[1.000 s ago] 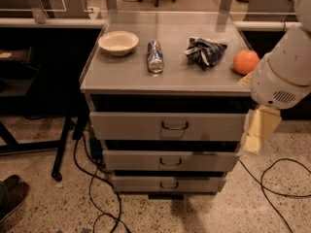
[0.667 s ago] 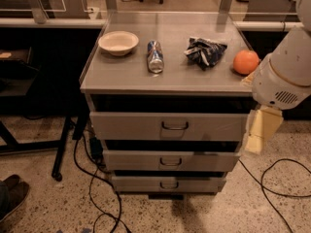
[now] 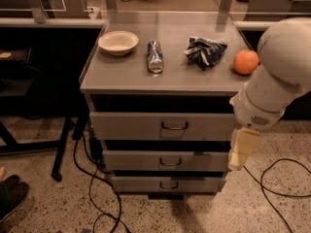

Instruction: Open top drawer

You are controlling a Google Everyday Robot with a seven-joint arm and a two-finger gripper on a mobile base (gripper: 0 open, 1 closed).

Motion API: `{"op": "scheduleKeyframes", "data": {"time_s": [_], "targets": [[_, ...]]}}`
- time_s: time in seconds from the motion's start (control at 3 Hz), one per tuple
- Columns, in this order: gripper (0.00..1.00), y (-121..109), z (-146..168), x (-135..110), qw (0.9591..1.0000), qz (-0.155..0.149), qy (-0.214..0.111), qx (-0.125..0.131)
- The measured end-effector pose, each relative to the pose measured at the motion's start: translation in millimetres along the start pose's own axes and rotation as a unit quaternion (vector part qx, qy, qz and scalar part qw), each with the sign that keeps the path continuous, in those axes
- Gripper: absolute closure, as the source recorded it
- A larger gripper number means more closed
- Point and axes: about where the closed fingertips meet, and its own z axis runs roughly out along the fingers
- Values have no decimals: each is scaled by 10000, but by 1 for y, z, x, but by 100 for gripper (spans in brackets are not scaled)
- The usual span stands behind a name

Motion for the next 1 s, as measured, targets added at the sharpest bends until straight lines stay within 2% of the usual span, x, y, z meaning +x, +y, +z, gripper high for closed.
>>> {"op": "scheduleKeyframes", "data": {"time_s": [0.33, 1.0], "targets": [[0, -14, 37, -1, 9999, 75, 100, 68], [0, -36, 82, -6, 9996, 120, 188, 191]]}}
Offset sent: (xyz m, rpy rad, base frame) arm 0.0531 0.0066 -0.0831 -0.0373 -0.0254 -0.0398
